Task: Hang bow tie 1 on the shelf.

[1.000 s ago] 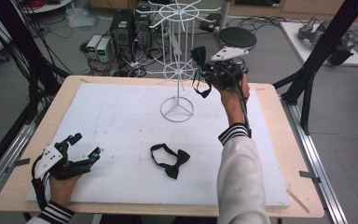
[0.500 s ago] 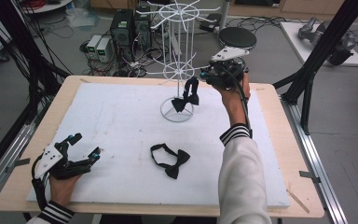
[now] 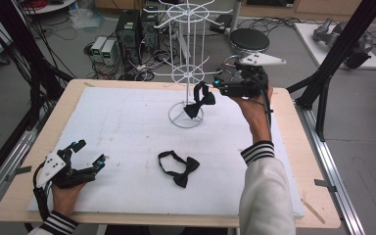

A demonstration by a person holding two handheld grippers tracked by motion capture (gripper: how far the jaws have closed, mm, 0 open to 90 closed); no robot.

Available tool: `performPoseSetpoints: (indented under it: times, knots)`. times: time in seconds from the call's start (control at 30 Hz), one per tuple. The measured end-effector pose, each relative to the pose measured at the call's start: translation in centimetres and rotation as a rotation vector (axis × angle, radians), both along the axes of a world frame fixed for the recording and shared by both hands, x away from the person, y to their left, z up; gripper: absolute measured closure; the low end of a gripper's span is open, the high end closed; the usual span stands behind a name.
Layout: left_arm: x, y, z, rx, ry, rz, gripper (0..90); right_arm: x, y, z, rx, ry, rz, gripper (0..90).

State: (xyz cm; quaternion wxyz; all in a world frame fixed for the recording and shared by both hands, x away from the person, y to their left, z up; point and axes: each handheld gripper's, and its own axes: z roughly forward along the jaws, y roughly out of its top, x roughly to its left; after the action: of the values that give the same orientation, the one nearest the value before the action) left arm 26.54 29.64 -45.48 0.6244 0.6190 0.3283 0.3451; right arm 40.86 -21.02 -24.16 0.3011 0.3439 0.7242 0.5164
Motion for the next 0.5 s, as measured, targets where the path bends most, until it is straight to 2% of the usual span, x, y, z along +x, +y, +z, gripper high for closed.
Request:
performPoseSetpoints:
  times: [0.07,0.17,0.27,0.4,0.5]
  knots:
    - [0.0,0.0,0.0,0.001,-0.002,-0.002,11.6,-1.0,-0.9,-0.2,0.045,0.005,0.016,12.0]
    - [0.0,0.0,0.0,0.002,-0.002,-0.001,11.7,-2.6,-2.1,-0.7,0.078,0.004,0.037,12.0]
    - [0.0,0.0,0.0,0.003,0.002,-0.001,11.7,-4.1,-3.2,-1.3,0.083,0.0,0.046,12.0]
    - [0.0,0.0,0.0,0.005,0.0,0.002,11.6,-5.9,-4.4,-2.2,0.119,-0.012,0.058,12.0]
    - [0.0,-0.1,0.0,0.003,-0.001,0.003,11.7,-7.2,-4.9,-3.0,0.116,-0.021,0.065,12.0]
